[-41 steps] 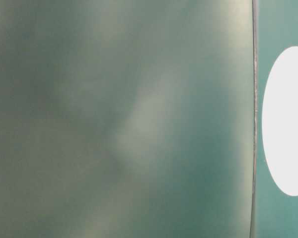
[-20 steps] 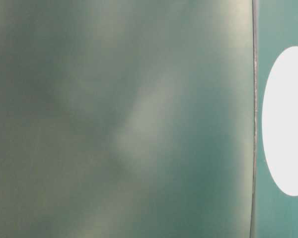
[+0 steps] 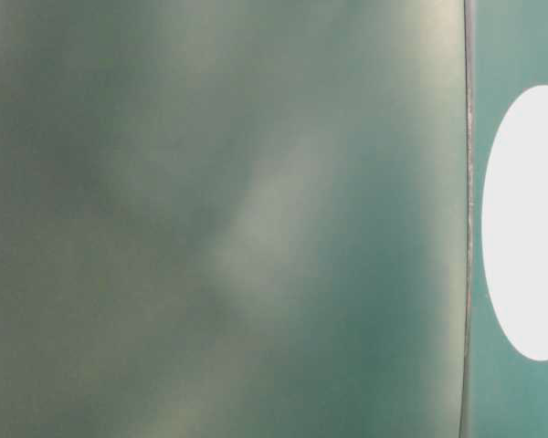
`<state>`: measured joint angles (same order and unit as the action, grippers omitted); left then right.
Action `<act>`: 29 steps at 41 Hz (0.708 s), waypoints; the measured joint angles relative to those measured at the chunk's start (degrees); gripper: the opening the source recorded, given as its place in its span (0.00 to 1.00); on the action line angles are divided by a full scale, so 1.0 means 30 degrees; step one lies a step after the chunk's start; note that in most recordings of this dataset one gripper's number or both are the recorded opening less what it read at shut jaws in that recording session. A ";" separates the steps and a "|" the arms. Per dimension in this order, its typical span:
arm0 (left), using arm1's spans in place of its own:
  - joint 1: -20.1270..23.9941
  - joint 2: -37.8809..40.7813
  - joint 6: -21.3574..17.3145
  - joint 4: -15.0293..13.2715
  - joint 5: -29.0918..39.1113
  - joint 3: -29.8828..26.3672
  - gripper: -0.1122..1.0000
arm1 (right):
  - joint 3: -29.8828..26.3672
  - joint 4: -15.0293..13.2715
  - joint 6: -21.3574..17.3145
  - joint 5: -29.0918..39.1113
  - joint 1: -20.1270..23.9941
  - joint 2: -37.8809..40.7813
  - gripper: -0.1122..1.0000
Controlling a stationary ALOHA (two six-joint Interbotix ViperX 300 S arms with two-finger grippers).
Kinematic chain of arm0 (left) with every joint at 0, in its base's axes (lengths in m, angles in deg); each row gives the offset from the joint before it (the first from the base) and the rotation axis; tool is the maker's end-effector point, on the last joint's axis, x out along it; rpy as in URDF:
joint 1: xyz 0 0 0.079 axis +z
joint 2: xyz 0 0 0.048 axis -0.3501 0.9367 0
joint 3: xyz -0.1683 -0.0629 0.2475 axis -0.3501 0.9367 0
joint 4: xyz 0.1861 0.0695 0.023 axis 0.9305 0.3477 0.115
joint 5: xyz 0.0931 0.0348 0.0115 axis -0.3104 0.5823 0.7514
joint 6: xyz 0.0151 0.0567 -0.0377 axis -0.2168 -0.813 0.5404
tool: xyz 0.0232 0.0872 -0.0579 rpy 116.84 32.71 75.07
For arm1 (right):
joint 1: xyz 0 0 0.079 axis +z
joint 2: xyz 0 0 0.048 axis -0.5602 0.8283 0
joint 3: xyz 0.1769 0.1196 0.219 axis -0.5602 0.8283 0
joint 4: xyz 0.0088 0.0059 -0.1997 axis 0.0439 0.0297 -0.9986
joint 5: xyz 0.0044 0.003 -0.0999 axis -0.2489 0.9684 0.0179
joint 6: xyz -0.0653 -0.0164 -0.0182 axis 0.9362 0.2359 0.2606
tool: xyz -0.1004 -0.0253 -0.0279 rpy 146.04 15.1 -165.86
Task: Grip the spoon and scoop the red block from the bowl with right arm.
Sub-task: 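Lower the right gripper around the pink spoon handle and close it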
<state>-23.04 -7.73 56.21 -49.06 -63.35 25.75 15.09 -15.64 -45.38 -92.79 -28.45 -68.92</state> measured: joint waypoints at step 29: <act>0.0000 0.0029 0.0000 0.0000 0.0000 0.0000 0.10 | 0.1846 0.6563 0.0029 -1.1572 0.6533 0.9814 0.58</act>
<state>-23.04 -7.64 56.21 -49.06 -63.35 25.75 20.63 4.05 -45.29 -127.50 -8.85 -39.47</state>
